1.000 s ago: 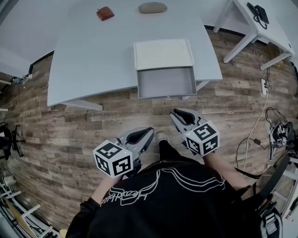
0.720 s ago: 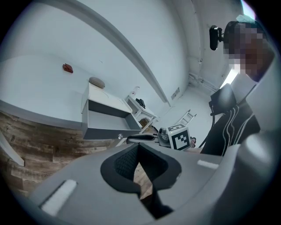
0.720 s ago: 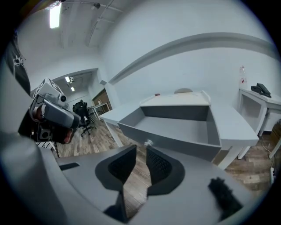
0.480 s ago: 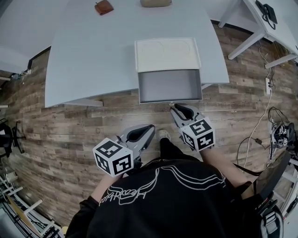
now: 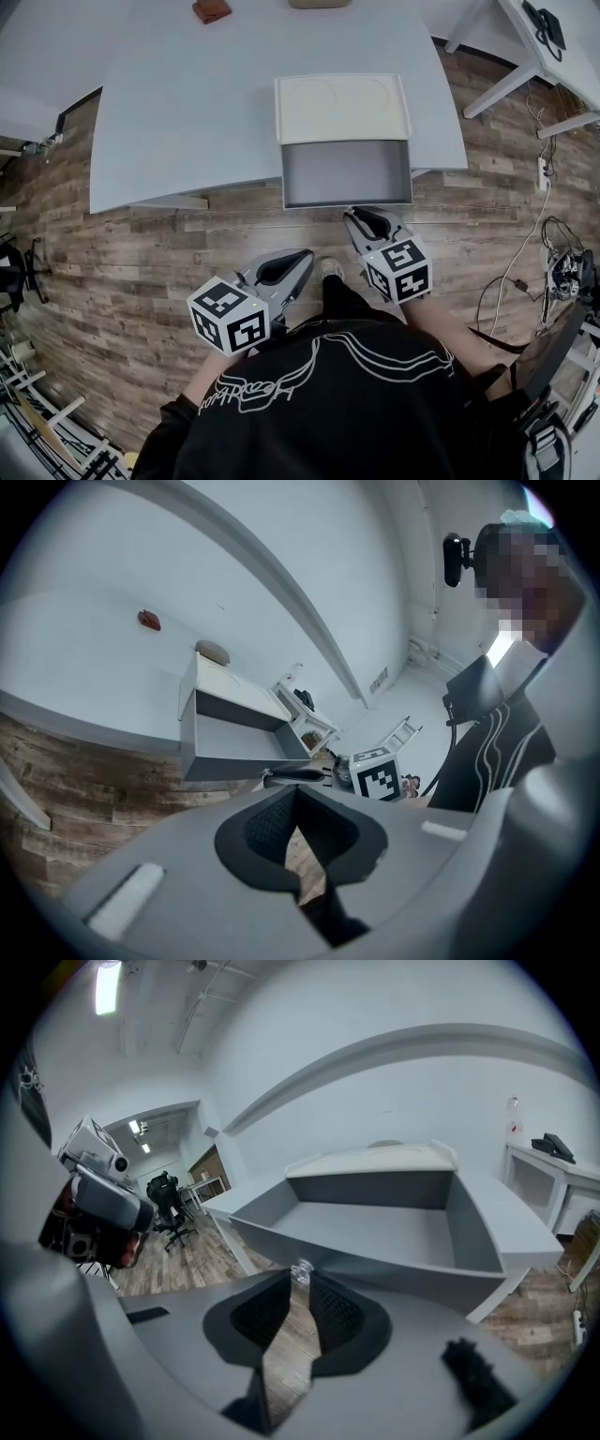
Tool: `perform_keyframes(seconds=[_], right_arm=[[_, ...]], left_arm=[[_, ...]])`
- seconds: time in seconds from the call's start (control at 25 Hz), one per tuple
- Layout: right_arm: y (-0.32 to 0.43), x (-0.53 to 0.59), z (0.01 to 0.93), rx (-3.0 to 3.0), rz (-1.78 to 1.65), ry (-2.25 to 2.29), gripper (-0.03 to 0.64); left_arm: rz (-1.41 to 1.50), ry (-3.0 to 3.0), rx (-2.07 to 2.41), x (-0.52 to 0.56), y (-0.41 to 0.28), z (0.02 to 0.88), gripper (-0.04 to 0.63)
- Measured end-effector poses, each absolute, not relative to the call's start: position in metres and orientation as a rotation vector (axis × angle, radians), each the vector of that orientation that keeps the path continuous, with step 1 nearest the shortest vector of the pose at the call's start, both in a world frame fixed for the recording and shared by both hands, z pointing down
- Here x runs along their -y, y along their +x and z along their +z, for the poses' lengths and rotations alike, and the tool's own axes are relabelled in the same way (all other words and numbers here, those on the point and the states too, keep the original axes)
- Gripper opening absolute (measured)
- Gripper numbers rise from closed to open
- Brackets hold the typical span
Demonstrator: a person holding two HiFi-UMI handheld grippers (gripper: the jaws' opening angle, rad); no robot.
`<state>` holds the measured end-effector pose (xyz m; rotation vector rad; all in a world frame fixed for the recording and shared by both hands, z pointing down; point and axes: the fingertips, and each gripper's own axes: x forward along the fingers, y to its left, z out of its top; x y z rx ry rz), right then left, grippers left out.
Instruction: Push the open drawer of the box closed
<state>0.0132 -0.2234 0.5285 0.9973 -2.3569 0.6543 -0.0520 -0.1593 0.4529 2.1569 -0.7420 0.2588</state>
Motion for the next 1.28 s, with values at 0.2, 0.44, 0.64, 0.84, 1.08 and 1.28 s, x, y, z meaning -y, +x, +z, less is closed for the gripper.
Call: perform_keyframes(seconds=[0.2, 0.44, 0.64, 0.84, 1.08, 1.28], right_arm=[[0.012, 0.222, 0.528, 2.355, 0.662, 0.989, 0.064], [0.015, 0.229, 0.521, 2.366, 0.627, 1.014, 0.064], [0.015, 0.245, 0.52, 2.371, 0.628, 1.016, 0.064], [0.015, 0.269, 0.521, 2.364, 0.637, 1.023, 0.064], [0.013, 0.296, 0.523, 2.354, 0.636, 1.031, 0.064], [0.013, 0.316, 0.521, 2.348, 0.632, 1.045, 0.064]], left_arm=[[0.259, 2.154, 0.748, 0.159, -0.053, 0.455, 0.006], [0.247, 2.154, 0.764, 0.161, -0.057, 0.455, 0.008], [0.237, 2.148, 0.778, 0.172, -0.058, 0.456, 0.008], [0.226, 2.145, 0.789, 0.192, -0.061, 0.456, 0.008], [0.212, 2.131, 0.81, 0.213, -0.07, 0.46, 0.008], [0.207, 2.129, 0.814, 0.227, -0.073, 0.46, 0.008]])
